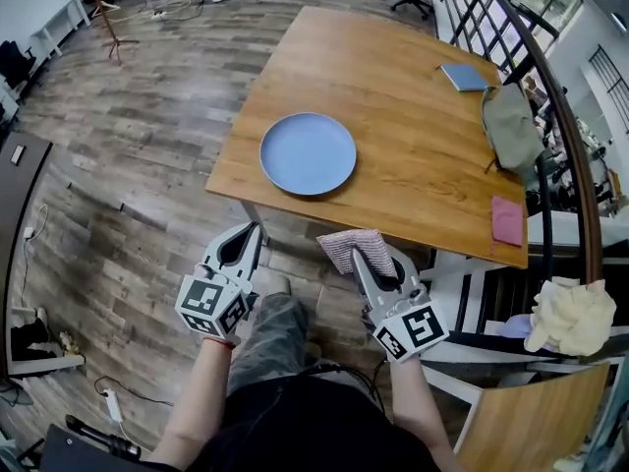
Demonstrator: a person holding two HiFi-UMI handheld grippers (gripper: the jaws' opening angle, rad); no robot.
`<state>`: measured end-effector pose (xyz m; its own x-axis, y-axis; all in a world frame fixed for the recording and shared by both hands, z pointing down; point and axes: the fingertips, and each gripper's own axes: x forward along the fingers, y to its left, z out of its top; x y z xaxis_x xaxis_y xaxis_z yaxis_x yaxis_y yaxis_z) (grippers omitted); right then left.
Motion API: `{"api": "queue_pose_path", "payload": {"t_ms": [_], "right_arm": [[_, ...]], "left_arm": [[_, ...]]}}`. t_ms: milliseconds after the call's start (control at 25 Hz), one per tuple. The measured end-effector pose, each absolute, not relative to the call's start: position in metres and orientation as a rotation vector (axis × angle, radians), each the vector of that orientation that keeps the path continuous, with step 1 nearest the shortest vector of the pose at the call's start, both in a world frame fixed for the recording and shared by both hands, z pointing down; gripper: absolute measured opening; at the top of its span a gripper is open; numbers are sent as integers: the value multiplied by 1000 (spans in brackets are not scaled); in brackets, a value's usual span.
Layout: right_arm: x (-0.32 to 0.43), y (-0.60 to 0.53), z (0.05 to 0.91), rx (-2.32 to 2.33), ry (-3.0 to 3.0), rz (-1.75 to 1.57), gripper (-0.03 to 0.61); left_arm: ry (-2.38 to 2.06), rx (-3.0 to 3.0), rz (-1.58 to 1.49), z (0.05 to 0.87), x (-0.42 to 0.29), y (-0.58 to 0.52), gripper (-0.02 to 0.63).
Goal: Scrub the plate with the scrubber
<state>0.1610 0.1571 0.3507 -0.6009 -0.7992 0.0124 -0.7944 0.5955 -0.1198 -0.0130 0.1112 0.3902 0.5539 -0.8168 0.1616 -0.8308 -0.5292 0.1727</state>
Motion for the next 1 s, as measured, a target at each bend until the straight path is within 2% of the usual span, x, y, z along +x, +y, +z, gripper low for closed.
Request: {"api": "queue_pose_path", "payload": {"t_ms": [520, 1000], "right_arm": [[137, 27, 374, -1524, 2752, -268, 78], [123, -25, 409, -1662, 2760, -373, 78]], "left_arm": [[-1171, 2636, 159, 402, -11, -30, -3], [-1083, 2633, 215, 431, -35, -71, -3]]}}
